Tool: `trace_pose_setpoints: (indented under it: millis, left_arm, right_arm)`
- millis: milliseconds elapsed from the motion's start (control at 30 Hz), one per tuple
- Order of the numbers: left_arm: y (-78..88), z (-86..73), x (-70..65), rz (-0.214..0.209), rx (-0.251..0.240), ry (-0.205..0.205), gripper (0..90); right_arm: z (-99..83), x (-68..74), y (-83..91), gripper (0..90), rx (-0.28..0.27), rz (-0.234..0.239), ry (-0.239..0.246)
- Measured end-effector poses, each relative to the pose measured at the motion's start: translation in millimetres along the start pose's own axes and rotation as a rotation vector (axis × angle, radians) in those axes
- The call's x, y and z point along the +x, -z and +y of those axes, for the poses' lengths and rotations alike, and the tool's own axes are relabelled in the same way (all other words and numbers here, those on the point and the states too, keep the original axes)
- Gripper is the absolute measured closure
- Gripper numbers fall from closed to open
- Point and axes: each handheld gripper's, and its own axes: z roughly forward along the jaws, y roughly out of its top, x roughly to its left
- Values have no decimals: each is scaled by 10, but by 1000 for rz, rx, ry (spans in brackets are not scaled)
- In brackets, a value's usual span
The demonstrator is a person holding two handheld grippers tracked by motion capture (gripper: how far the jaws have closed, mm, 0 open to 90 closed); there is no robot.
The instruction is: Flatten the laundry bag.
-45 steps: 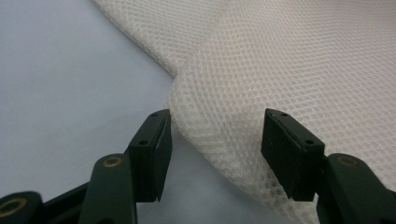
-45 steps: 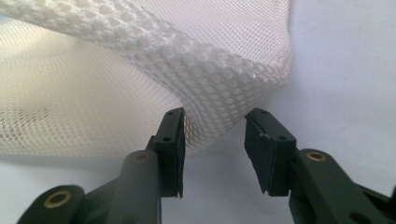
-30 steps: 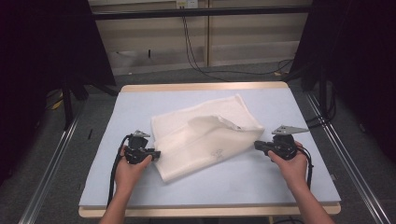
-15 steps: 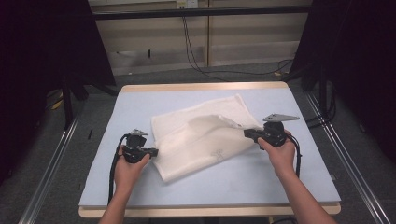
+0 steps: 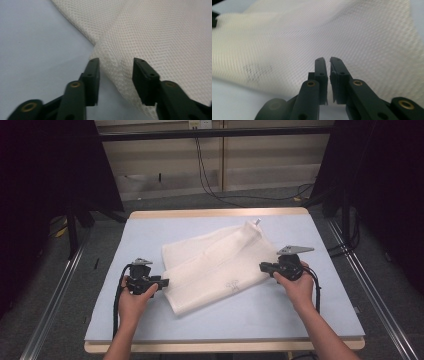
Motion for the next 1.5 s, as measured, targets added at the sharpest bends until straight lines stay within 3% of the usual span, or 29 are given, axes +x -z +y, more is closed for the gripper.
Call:
trace_pose_setpoints:
  millis: [33,100,200,267,333,367,467,667,700,867,1033,1167,1400,1500]
  left_arm:
    - [-10,-2,13,0,9,-10,510]
    - [-65,-16,22,-40,26,-1,466]
    - [-112,-28,-2,-33,28,0,468]
    - [-112,-17,-26,-40,31,8,567]
    - [-106,3,-49,-32,50,-9,637]
    - [-102,15,-73,-24,45,15,684]
    - [-63,62,-79,-1,54,-2,781]
    - [-8,91,-95,-16,31,17,860]
    - [10,97,-89,-15,38,3,861]
    - [89,139,-110,-54,-13,15,864]
    - [172,210,-184,-90,-46,5,865]
    - [205,273,-207,-124,-71,19,868]
    - [228,393,-239,-140,-87,6,869]
    - [231,426,-272,-160,-96,3,869]
  right_arm:
    - [-40,40,-6,838,19,12,17]
    - [-110,105,-19,838,46,30,40]
    - [-182,185,-51,834,77,49,65]
    - [-207,241,-66,832,91,54,85]
    - [-212,305,-71,833,94,69,106]
    - [-213,337,-77,833,97,73,119]
    - [-226,425,-81,833,106,113,130]
    - [-264,586,-169,834,150,152,158]
    - [-270,609,-197,834,155,158,171]
    - [-243,728,-276,835,167,194,186]
    - [-170,791,-412,850,188,159,205]
    - [-108,773,-480,856,181,165,183]
    - [-35,776,-592,870,172,136,171]
    - [8,799,-645,878,171,103,202]
